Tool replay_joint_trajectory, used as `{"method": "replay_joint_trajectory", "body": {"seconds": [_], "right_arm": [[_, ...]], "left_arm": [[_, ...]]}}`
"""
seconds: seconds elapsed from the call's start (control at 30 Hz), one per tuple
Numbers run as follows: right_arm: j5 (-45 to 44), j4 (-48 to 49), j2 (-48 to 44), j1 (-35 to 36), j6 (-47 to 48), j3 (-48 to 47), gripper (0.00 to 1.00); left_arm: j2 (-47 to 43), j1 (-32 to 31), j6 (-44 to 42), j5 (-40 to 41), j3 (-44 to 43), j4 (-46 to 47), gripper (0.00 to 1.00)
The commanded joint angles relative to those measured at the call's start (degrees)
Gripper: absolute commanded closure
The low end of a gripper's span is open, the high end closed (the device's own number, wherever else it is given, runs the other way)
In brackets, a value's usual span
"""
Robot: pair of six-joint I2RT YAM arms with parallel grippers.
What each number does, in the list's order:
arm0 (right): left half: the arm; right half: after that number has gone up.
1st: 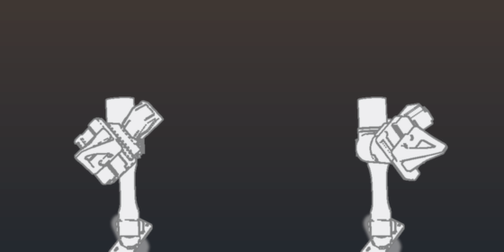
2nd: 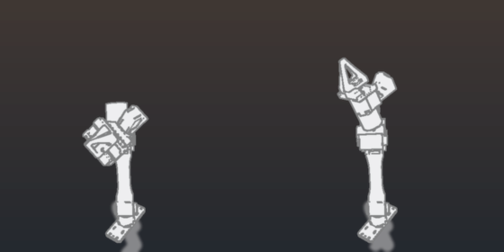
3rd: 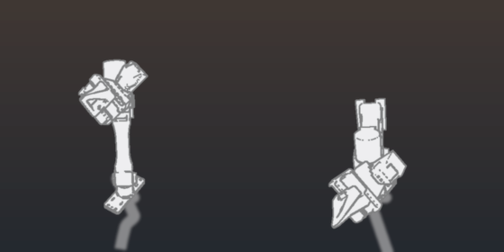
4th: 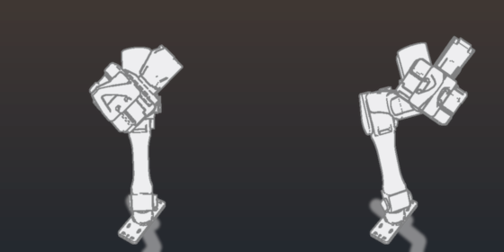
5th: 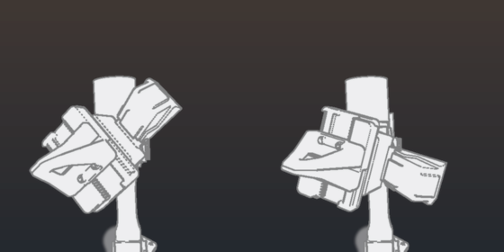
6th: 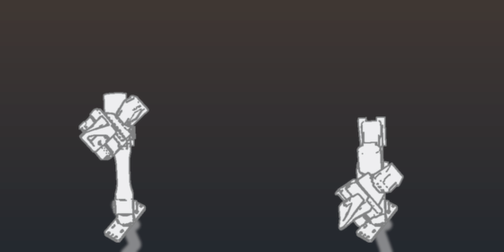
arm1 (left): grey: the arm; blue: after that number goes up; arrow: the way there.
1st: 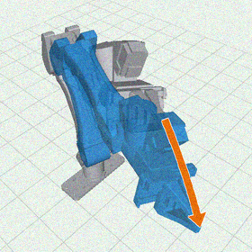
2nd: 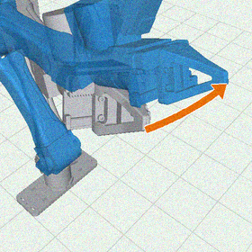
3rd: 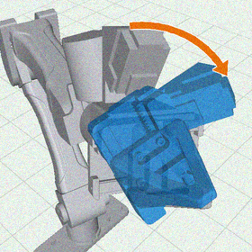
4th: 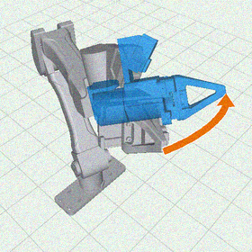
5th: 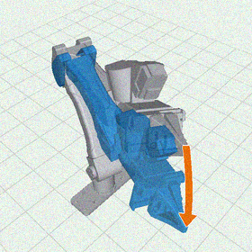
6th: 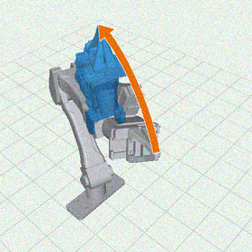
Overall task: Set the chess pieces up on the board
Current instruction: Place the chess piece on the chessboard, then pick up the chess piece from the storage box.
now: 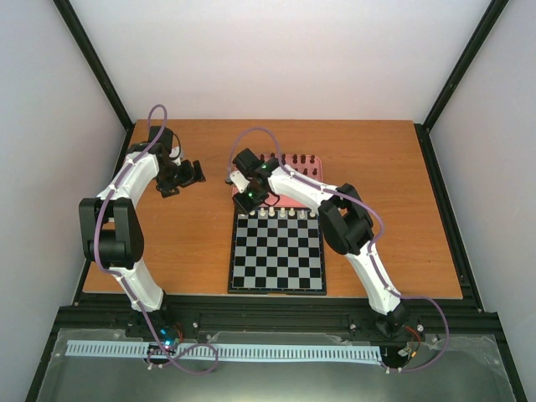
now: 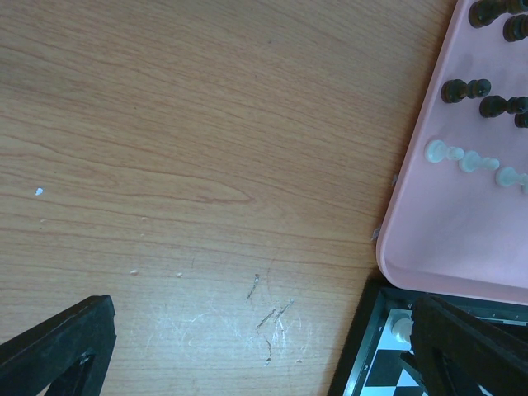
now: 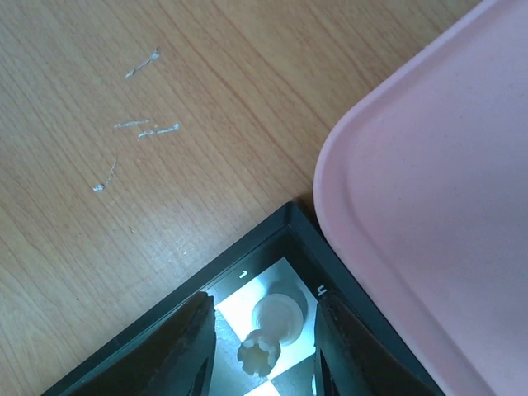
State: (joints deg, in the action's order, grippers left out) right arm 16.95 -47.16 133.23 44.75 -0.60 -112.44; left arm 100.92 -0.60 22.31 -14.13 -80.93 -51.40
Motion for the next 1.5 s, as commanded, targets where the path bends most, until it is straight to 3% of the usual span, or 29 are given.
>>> {"method": "replay_joint_trajectory", "body": {"seconds": [0.0, 0.27, 0.43, 0.7, 0.9, 1.47], "right_arm": [[-2.0, -1.8, -4.1, 0.1, 0.5, -3.3, 0.64], [-4.3, -3.8, -8.3, 0.1, -0.1, -3.9, 0.54], [-10.6, -7.8, -9.1, -1.8, -0.8, -6.9, 0.50], [-24.0, -12.4, -8.9, -13.8, -8.4, -5.9, 0.51], [-27.2, -12.0, -6.8, -20.4, -9.6, -3.7, 0.54], [-25.4, -11.6, 1.7, -24.0, -6.6, -3.5, 0.64]], "left_arm": [[-1.4, -0.1, 0.1, 0.3, -1.1, 0.0, 0.00], [-1.7, -0.1, 0.1, 0.5, -1.1, 0.0, 0.00], [-1.8, -0.1, -0.1, 0.7, -1.5, -0.2, 0.00], [-1.3, -0.1, -0.1, 0.8, -2.5, -0.6, 0.00], [-0.5, -0.1, -0.2, 0.7, -3.0, -1.0, 0.00], [1.3, -0.1, -0.3, 1.4, -3.5, -1.3, 0.00]]}}
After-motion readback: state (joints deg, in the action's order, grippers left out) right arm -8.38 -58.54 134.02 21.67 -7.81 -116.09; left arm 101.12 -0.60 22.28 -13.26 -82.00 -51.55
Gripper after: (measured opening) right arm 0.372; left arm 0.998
